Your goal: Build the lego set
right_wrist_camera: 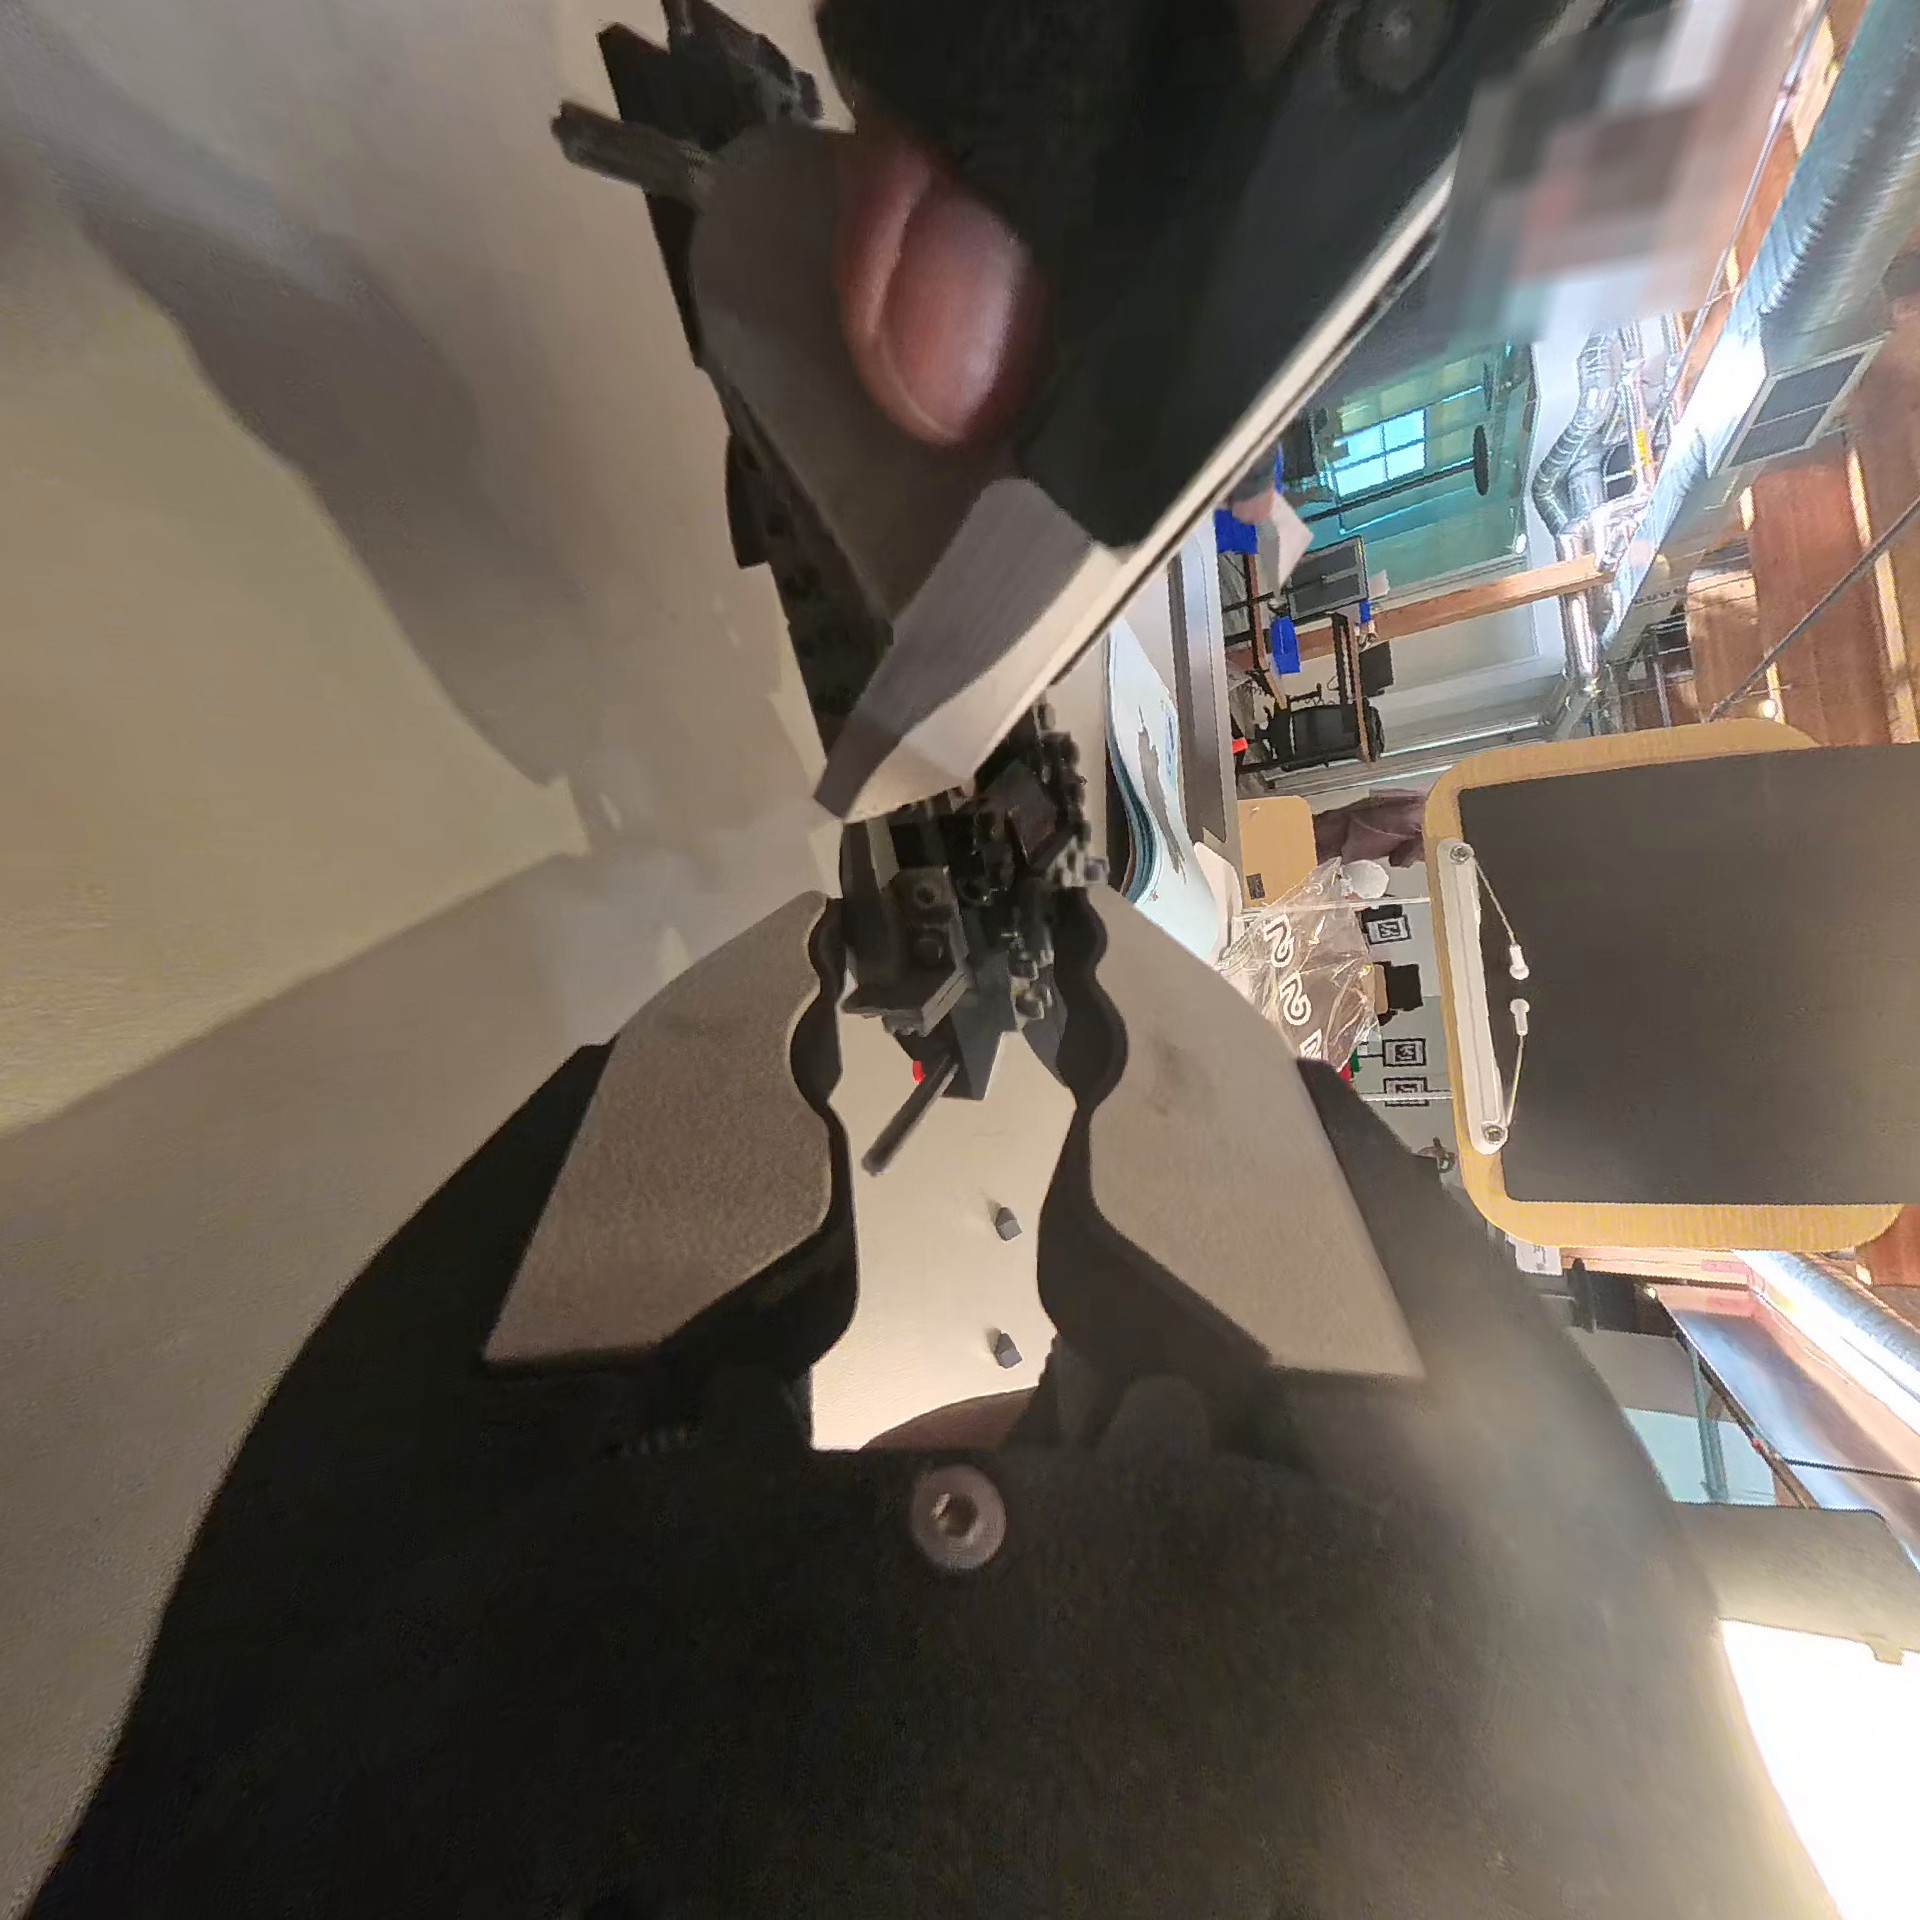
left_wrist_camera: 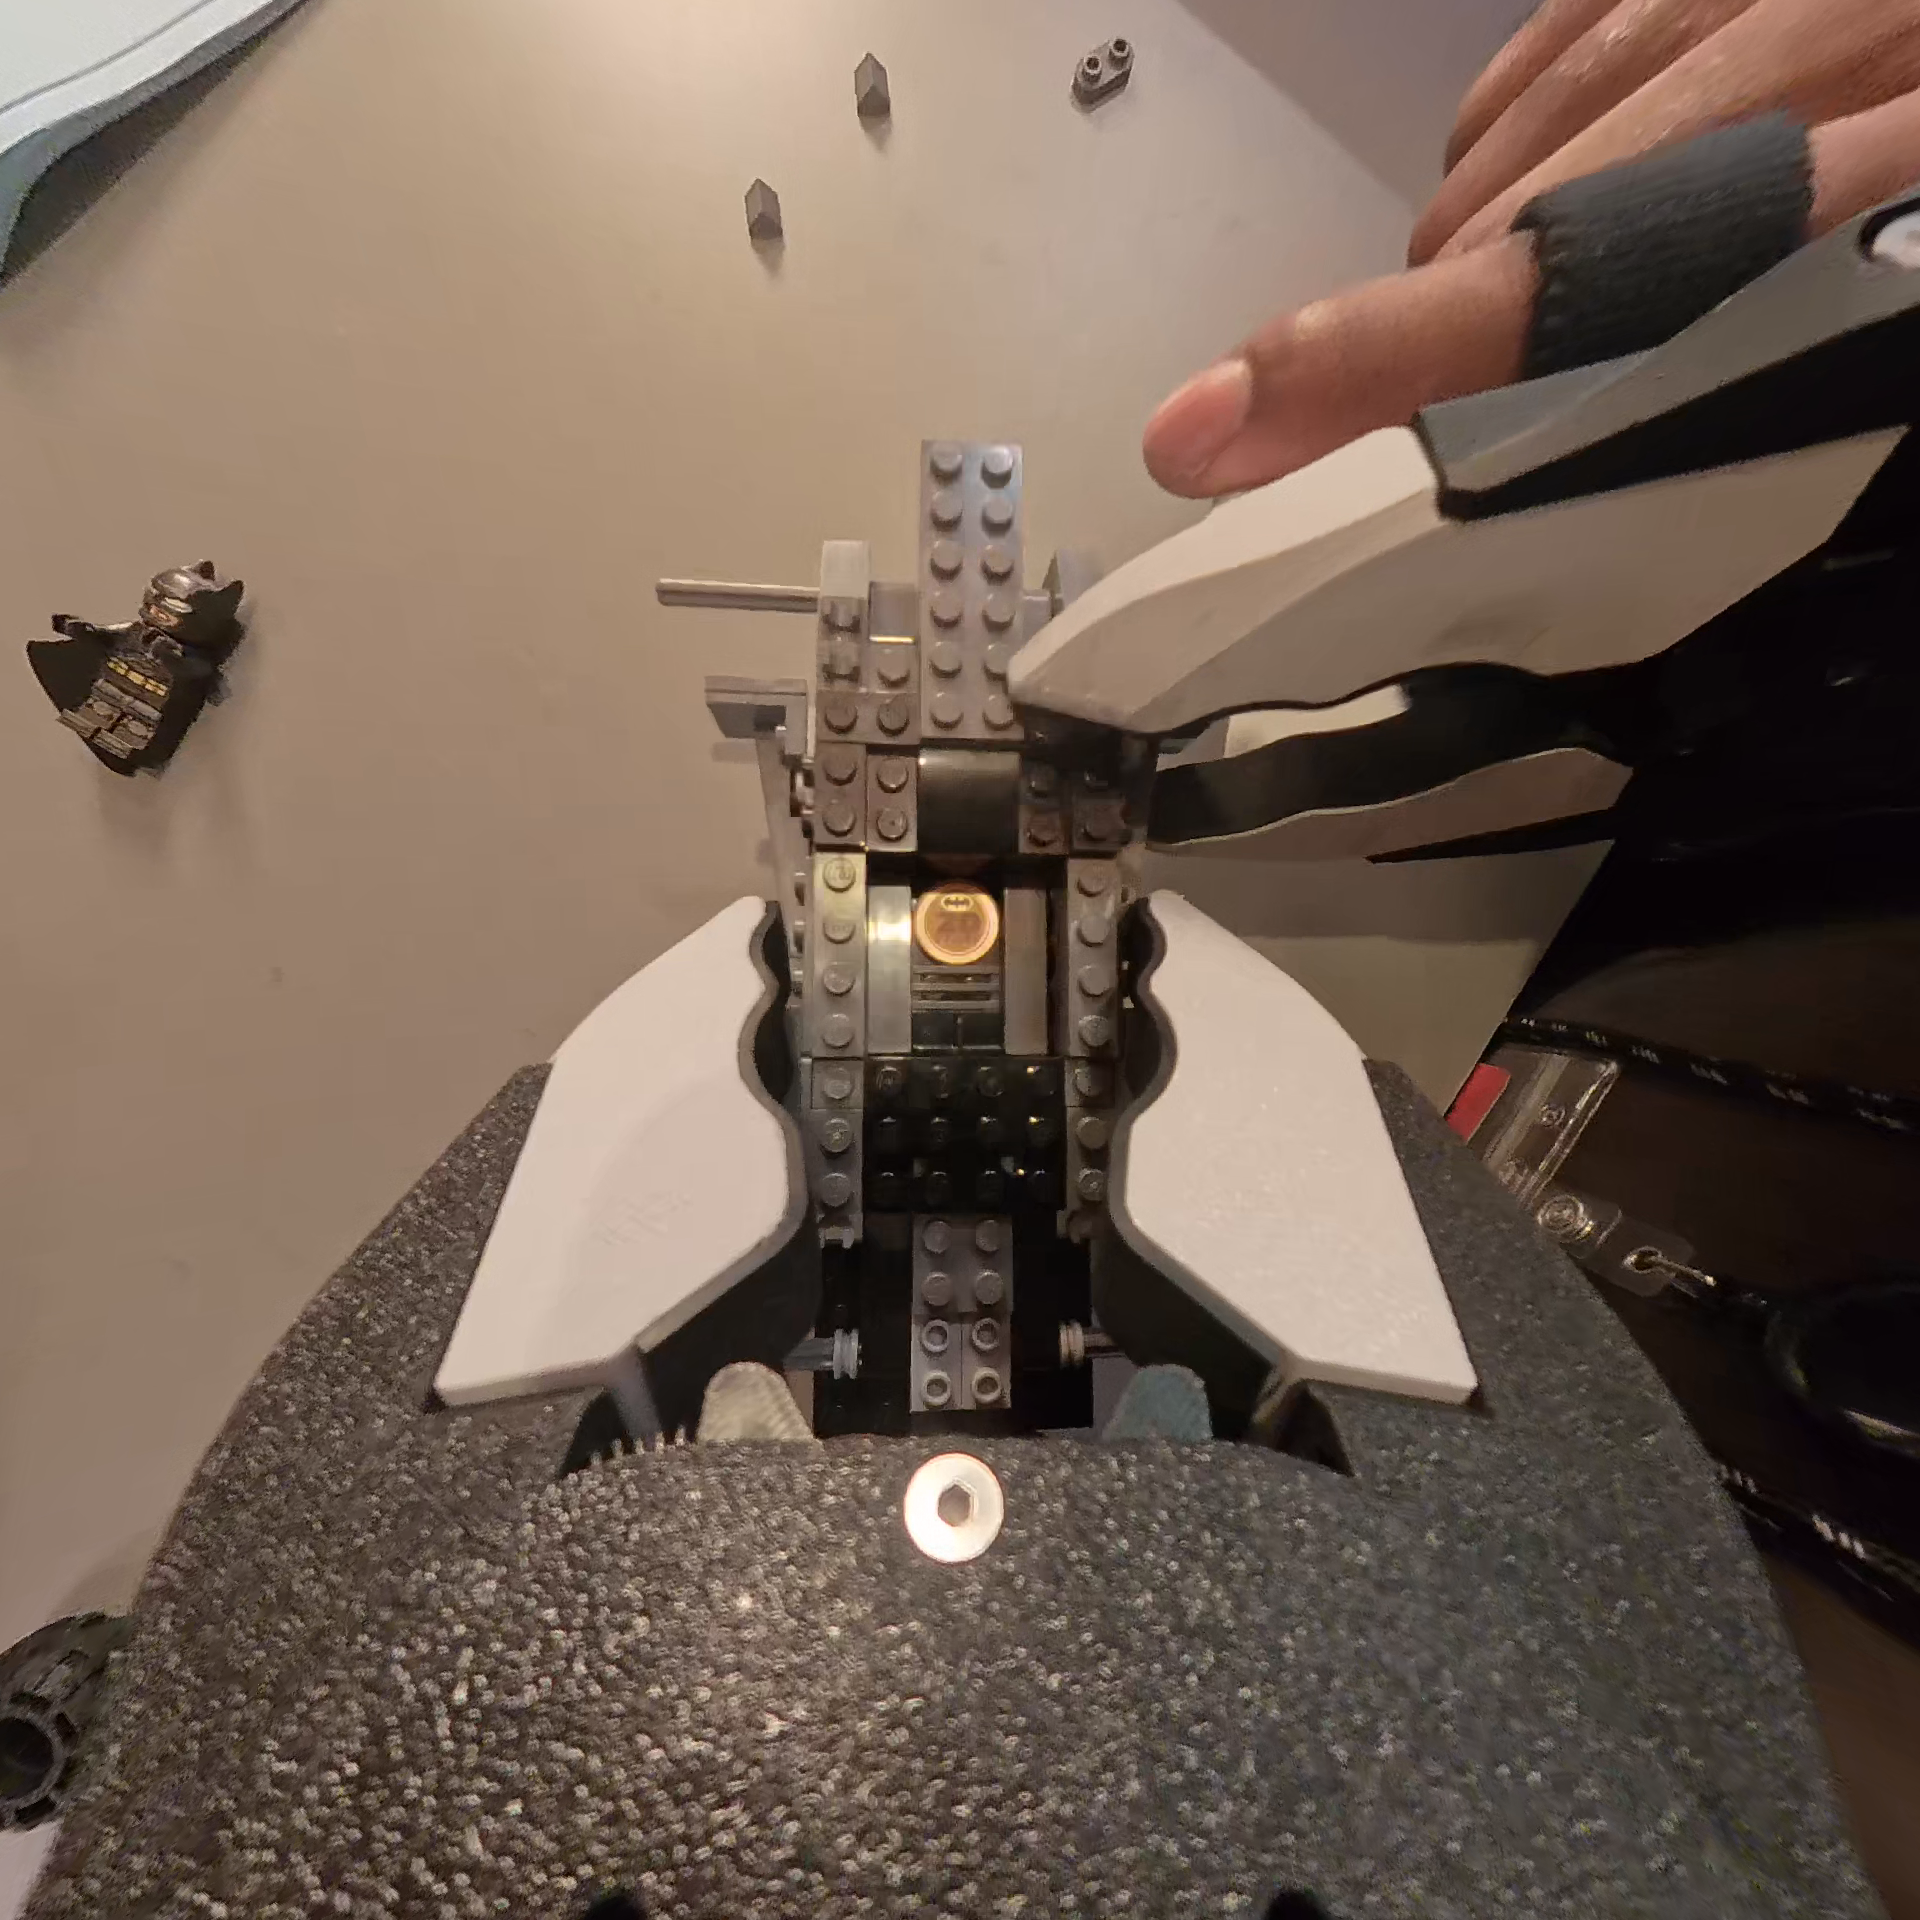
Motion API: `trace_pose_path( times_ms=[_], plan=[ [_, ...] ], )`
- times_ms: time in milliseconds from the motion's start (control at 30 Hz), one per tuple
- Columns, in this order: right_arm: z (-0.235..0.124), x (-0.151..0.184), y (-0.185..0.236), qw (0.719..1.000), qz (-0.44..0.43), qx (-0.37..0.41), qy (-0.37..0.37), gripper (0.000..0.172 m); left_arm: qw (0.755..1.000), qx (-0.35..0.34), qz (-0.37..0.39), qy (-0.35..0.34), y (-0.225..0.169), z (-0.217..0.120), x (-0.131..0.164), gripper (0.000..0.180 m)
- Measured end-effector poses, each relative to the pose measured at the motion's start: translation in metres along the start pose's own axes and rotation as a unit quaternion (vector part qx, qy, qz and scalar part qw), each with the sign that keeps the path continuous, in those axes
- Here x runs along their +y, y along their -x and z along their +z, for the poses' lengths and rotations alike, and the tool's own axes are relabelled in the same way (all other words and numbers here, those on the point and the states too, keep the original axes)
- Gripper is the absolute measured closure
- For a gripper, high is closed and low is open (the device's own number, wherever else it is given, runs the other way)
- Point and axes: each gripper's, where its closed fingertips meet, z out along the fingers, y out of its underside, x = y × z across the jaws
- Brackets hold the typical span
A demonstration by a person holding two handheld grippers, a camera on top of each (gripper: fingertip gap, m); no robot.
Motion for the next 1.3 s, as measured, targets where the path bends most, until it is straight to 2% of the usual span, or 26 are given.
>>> trace_pose_path(
  times_ms=[333,533,1067,1133,1300],
  plan=[
    [0.004,0.004,0.006,1.0,0.003,-0.003,0.0,0.132,1.0,0.01,-0.011,0.005,0.0,0.008,0.005,0.118],
    [0.003,0.006,-0.005,0.999,0.021,0.029,0.004,0.122,0.999,0.026,-0.031,0.005,0.001,0.01,0.009,0.118],
    [0.008,0.009,0.002,0.998,0.051,0.027,0.02,0.124,0.999,0.014,-0.028,0.009,0.002,0.016,0.014,0.117],
    [0.006,0.008,-0.003,0.997,0.063,0.036,0.015,0.13,1.0,0.004,-0.018,0.015,0.003,0.017,0.017,0.115],
    [0.008,0.01,-0.002,0.997,0.066,0.033,0.021,0.13,1.0,-0.001,-0.02,0.014,0.003,0.02,0.017,0.115]
  ],
)
